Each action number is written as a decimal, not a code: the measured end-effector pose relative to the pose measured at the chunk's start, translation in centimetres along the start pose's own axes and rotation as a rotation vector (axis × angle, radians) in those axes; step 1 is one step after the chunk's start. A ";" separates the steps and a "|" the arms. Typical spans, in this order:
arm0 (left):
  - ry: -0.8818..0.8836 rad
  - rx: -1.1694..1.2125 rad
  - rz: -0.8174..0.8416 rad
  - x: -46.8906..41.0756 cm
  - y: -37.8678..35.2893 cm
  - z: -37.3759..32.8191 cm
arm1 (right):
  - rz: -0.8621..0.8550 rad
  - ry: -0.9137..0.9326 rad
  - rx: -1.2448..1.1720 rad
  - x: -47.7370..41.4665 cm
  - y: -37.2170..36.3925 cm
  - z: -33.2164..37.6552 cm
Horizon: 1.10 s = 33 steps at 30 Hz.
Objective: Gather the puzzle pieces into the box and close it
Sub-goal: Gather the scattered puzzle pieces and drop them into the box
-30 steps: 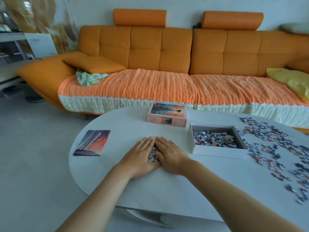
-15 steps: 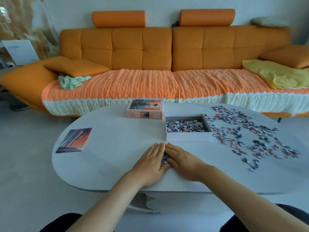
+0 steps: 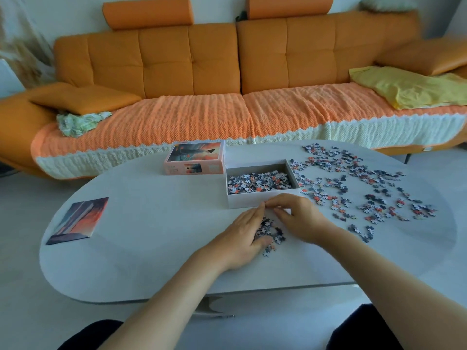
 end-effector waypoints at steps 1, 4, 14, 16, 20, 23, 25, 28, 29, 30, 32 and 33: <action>0.009 0.053 -0.002 -0.3 0.3 0.0 | 0.006 -0.035 0.007 -0.2 0.7 -0.1; -0.027 0.073 -0.076 -0.5 2.5 0.0 | 0.082 -0.124 0.060 -0.5 2.8 -0.3; 0.232 -0.127 0.114 2.7 6.8 4.7 | 0.380 -0.149 0.264 0.1 2.4 1.4; 0.208 -0.107 0.047 2.3 6.3 4.6 | 0.350 -0.124 0.272 0.0 1.8 1.9; 0.179 -0.044 -0.043 1.8 5.1 4.0 | 0.329 -0.141 0.246 -0.4 1.2 2.1; 0.179 -0.004 -0.102 1.4 5.3 4.1 | 0.333 -0.131 0.254 -0.7 1.3 2.5; 0.138 -0.084 -0.057 0.8 5.3 3.9 | 0.383 -0.114 0.310 -0.6 1.1 2.9; 0.063 -0.146 0.001 -0.2 4.5 3.1 | 0.452 -0.103 0.400 -0.6 0.1 3.2; 0.046 -0.140 -0.006 -0.5 4.2 2.8 | 0.447 -0.105 0.392 -0.8 -0.2 3.2; 0.035 -0.134 -0.018 -0.7 4.0 2.6 | 0.436 -0.109 0.377 -0.9 -0.3 3.2; 0.024 -0.120 -0.035 -1.1 3.8 2.2 | 0.415 -0.105 0.361 -1.4 -0.3 3.3; 0.024 -0.107 -0.042 -1.2 3.9 2.1 | 0.403 -0.105 0.350 -1.5 -0.3 3.4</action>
Point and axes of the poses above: each hand's wrist, its own x-axis away from the middle knuckle, its own y-axis out of the back of the hand, z = x × y, the point moved 2 cm from there along -x, towards the middle knuckle, and after that the axes turned 4 degrees about -z, right-handed, at the moved point
